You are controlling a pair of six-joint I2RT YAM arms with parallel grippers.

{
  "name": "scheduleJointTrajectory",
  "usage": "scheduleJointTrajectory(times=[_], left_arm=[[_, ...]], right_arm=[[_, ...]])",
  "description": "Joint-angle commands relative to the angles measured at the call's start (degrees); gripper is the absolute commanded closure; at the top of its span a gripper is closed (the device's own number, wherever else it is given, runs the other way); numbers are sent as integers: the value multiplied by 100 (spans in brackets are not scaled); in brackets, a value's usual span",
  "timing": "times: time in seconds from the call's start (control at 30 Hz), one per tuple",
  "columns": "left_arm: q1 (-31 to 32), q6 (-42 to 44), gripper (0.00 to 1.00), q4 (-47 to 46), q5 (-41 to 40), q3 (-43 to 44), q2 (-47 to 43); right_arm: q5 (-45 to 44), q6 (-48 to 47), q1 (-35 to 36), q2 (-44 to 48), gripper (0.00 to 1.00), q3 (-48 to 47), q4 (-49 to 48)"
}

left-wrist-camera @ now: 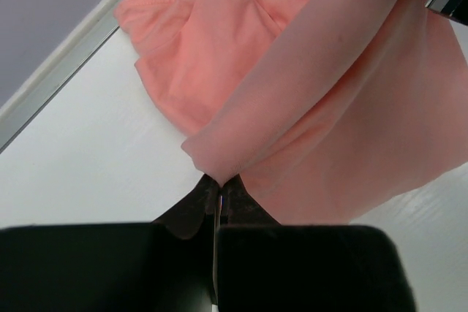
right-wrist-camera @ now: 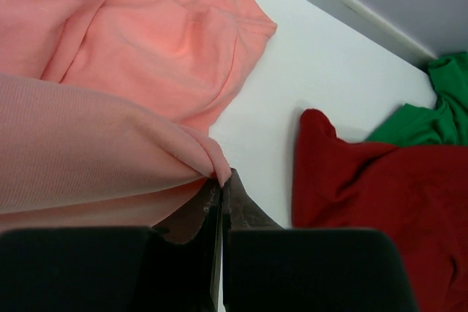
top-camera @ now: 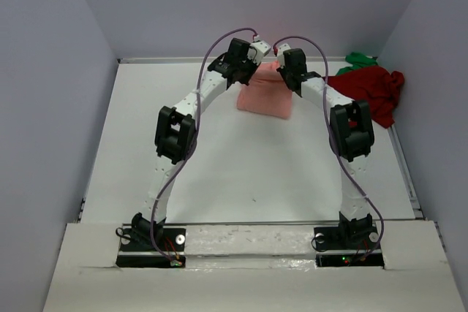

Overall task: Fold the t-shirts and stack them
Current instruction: Fold the tshirt

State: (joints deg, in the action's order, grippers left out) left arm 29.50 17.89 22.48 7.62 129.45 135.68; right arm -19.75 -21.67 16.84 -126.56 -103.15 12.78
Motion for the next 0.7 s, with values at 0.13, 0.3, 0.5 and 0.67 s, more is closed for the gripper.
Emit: scheduleJointTrajectory(times=[0.13,0.3,0.5,0.67], left_arm=[[-120,30,100,125,-700,1065,715],[-67,56,68,-7,-1350,1048,987],[65,224,58,-244,-1992,898,1180],[118,197,57,-314,-2518,881,1155]], right_arm=[[-653,-443,-102,-597,100,-653,-513],[-715,-461,-102,-843,93,-917,-399],[-636,-496,-102,-967,66,-935,-284],[-539,-461,-102,-862,11,-891,-276]])
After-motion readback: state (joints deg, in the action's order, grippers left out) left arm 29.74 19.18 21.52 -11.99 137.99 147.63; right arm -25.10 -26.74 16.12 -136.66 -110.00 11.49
